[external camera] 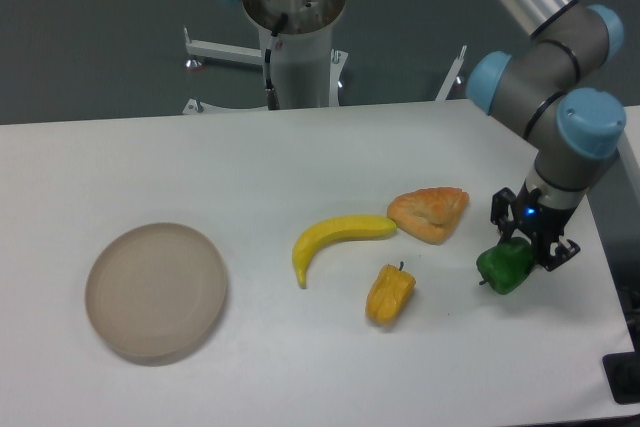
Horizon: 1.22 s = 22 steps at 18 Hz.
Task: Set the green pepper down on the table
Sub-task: 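Lower the green pepper onto the table beside the bread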
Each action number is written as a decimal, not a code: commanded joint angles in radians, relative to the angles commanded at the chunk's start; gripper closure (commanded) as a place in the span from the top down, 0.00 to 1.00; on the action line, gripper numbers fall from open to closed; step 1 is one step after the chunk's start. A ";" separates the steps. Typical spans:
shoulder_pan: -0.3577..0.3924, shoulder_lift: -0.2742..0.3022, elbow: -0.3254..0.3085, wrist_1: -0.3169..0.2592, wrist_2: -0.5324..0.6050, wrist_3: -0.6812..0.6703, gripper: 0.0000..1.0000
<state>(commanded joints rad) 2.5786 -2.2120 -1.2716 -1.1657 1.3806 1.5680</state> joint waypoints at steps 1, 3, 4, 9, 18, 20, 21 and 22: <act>0.008 0.000 -0.006 0.001 -0.008 -0.034 0.31; 0.021 0.000 -0.017 0.001 -0.029 -0.101 0.31; 0.025 -0.003 -0.017 0.001 -0.047 -0.130 0.31; 0.031 -0.014 -0.017 0.003 -0.055 -0.143 0.31; 0.029 -0.021 -0.017 0.006 -0.057 -0.144 0.32; 0.029 -0.021 -0.015 0.006 -0.057 -0.144 0.33; 0.029 -0.021 -0.015 0.006 -0.055 -0.144 0.34; 0.029 -0.021 -0.014 0.006 -0.054 -0.144 0.34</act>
<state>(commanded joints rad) 2.6078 -2.2335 -1.2855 -1.1597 1.3269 1.4235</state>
